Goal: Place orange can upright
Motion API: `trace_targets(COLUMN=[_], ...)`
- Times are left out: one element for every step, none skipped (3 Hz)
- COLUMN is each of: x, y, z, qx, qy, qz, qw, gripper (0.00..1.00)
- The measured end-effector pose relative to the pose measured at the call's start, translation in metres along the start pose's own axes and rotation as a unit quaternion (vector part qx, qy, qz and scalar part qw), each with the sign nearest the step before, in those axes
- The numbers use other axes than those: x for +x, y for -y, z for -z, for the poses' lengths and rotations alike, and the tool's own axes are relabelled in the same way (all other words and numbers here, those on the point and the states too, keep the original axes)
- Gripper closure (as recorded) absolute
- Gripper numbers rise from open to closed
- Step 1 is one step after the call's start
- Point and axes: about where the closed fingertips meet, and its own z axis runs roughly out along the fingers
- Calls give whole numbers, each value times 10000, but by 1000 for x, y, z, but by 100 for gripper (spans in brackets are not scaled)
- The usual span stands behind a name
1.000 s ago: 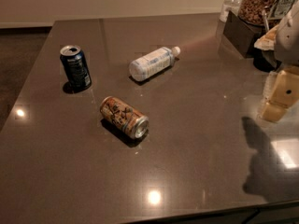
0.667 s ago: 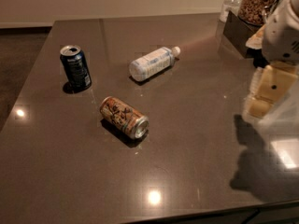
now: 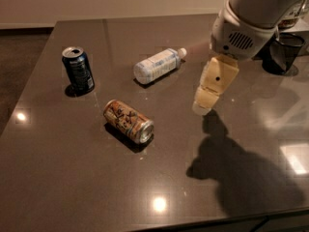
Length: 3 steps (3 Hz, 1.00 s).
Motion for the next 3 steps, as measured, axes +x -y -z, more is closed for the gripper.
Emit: trace_targets(x=[-34,-62,-86], y=[-9,-22,-31], z=[-23,-48,-79], qx=[-174,-276,-386], qy=[-12,-182,-449], qz=[-90,-26,66], qw=[9998,9995,9982], gripper=[0,0,0])
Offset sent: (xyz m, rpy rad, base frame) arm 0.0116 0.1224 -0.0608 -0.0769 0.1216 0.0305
